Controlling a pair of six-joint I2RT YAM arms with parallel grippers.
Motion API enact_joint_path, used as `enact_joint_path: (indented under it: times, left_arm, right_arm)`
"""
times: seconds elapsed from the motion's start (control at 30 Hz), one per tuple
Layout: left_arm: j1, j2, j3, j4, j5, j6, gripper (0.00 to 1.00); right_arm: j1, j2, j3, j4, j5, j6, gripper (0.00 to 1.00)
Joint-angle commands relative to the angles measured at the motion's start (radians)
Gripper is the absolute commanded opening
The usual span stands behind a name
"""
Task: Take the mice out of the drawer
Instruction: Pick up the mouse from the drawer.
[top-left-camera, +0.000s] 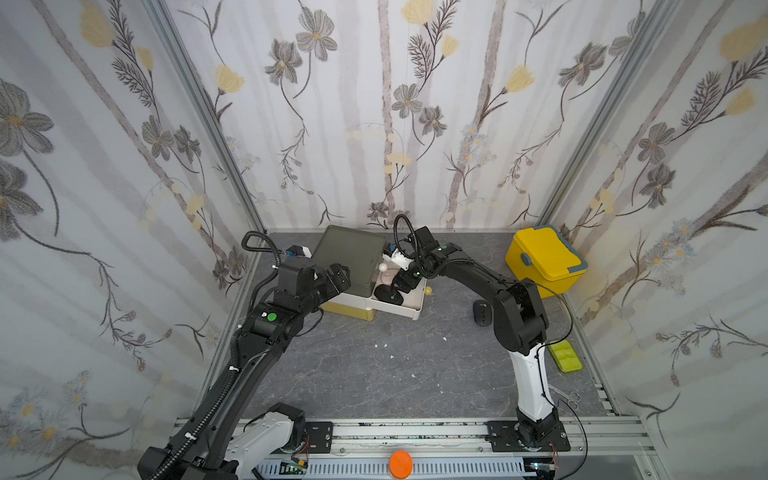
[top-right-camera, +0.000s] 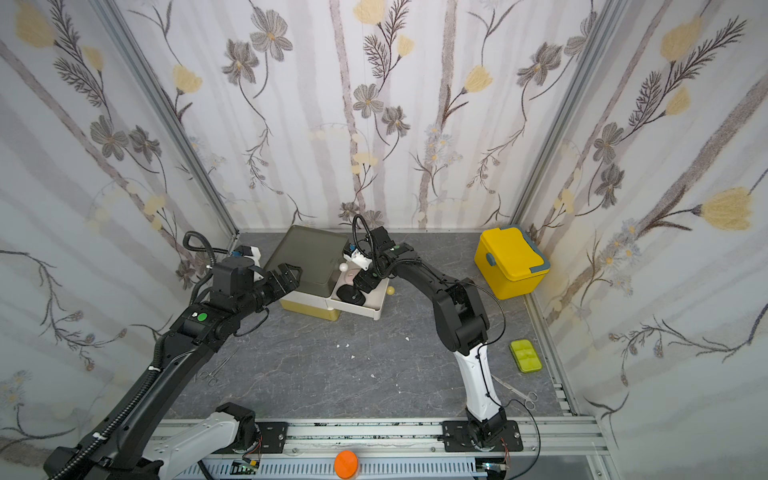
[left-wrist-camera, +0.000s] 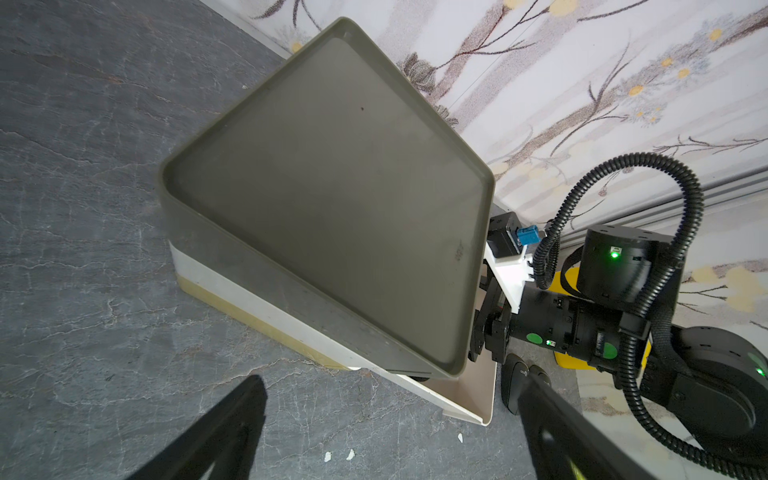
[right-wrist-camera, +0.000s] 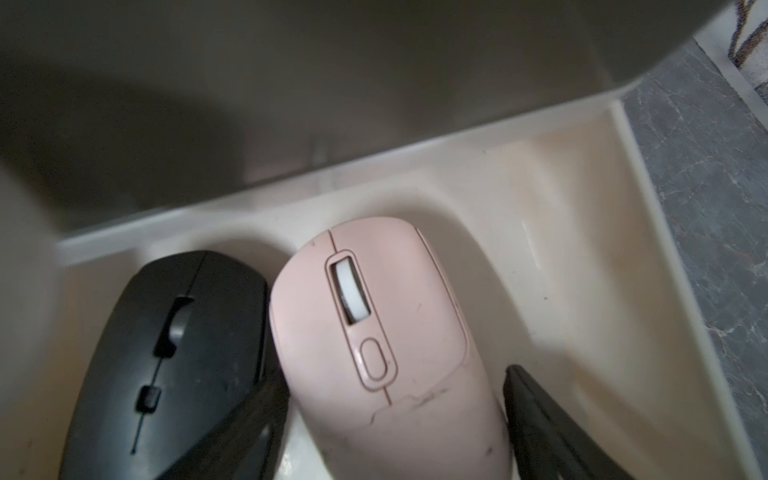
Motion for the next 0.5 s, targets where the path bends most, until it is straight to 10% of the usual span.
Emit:
enact_joint_path:
  times: [0.0,0.47]
  left_arm:
    - [0.003,0.003,-0.004,0.013,-0.018,0.003,0.97]
    - [0.005,0.013,-0.001,0.013,-0.014,0.002,0.97]
  right_arm:
    - [0.000,0.011,0.015,-0.017,-0.017,-0.018,0.76]
    - [-0.009,-0.006,0.013,-0.011,0.015,-0.009,0.63]
